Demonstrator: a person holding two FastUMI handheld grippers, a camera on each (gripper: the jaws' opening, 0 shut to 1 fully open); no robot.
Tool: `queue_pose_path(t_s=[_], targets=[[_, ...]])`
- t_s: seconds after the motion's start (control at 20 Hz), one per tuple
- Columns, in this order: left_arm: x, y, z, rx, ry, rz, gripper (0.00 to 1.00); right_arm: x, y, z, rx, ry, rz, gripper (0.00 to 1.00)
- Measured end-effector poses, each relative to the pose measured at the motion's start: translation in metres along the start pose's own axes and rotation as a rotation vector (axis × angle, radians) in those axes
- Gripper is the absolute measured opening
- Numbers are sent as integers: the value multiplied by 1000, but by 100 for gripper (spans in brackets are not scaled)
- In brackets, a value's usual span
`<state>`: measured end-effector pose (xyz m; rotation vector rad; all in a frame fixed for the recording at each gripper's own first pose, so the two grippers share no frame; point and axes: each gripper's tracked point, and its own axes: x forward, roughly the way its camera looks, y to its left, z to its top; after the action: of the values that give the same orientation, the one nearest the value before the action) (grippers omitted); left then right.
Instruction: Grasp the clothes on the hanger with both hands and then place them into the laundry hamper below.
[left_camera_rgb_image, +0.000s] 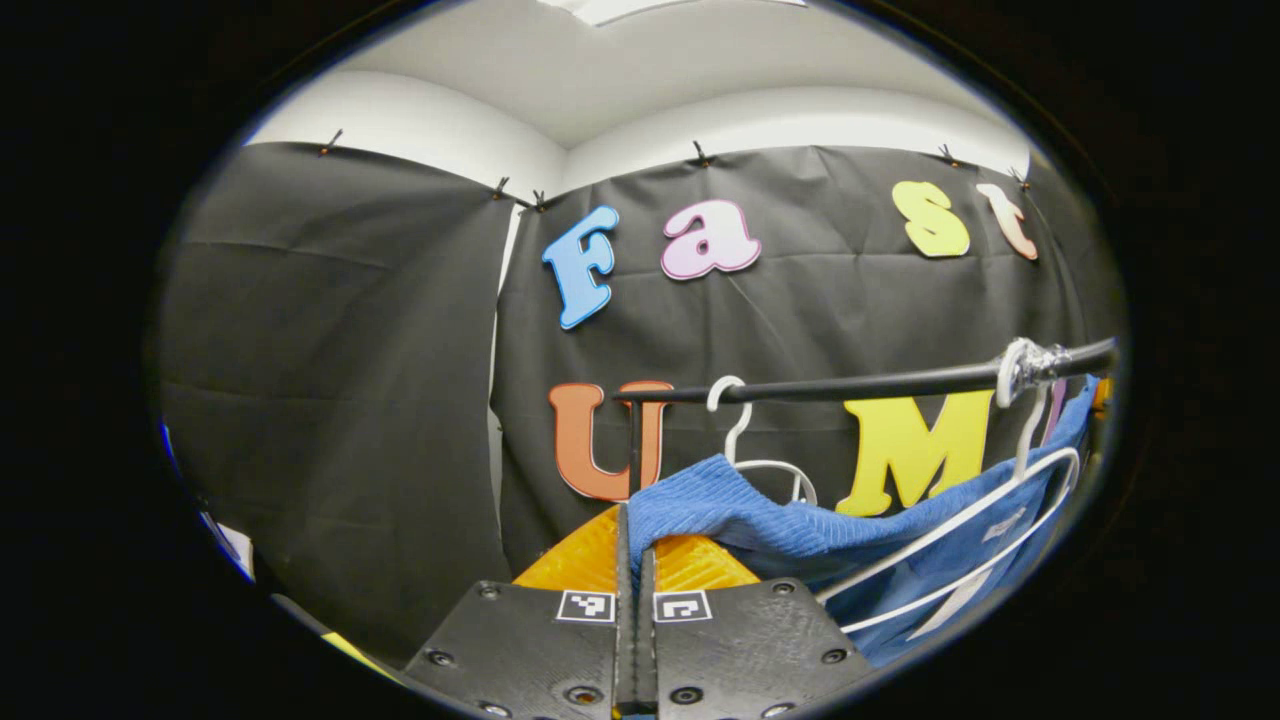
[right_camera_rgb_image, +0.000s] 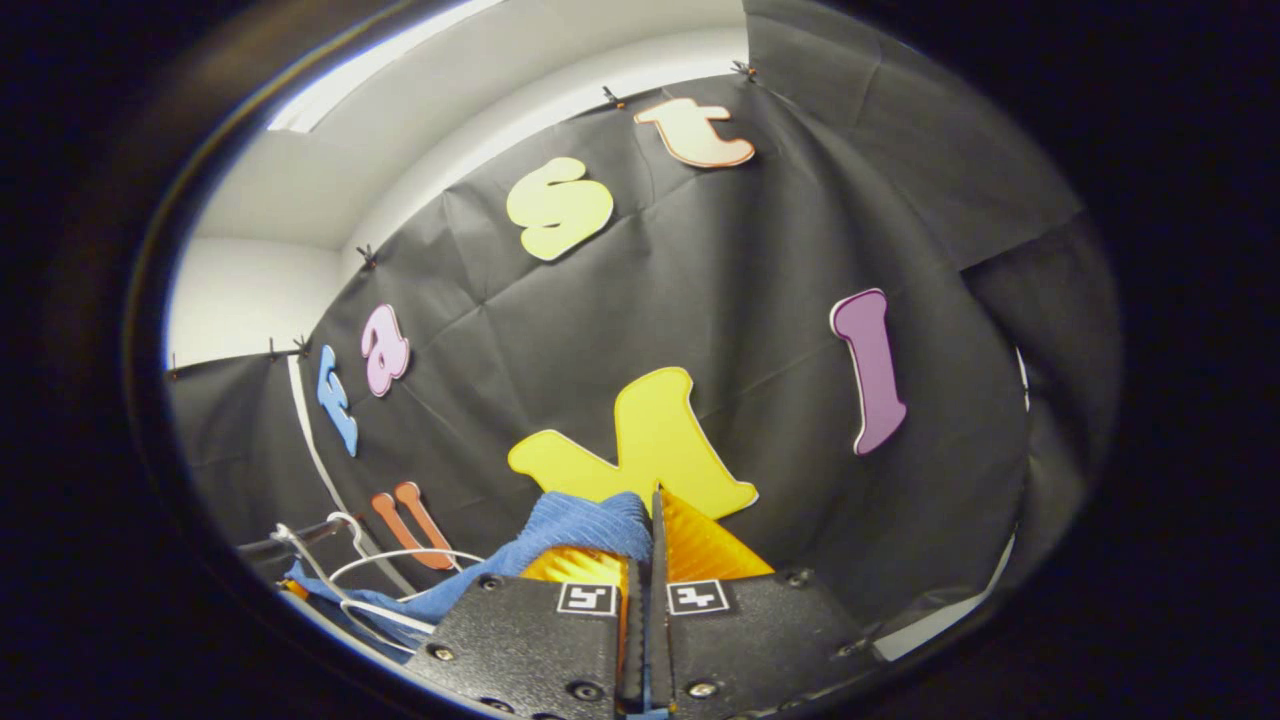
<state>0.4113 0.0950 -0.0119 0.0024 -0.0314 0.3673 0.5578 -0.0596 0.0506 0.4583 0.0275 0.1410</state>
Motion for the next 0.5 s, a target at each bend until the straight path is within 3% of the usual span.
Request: queue_pose_path(t_s=[0.1,0.25,0.5], targets=[[2,-3,-10,-11,23,-1,0,3,-3,-13,-11,22,-17,5],[4,-3,-33,-21,78,-3,5,10,-15,-43,-39,97,-50,5],[-4,3,-68,-18,143,11,0,3,-30,-88,-79,172,-65,6]])
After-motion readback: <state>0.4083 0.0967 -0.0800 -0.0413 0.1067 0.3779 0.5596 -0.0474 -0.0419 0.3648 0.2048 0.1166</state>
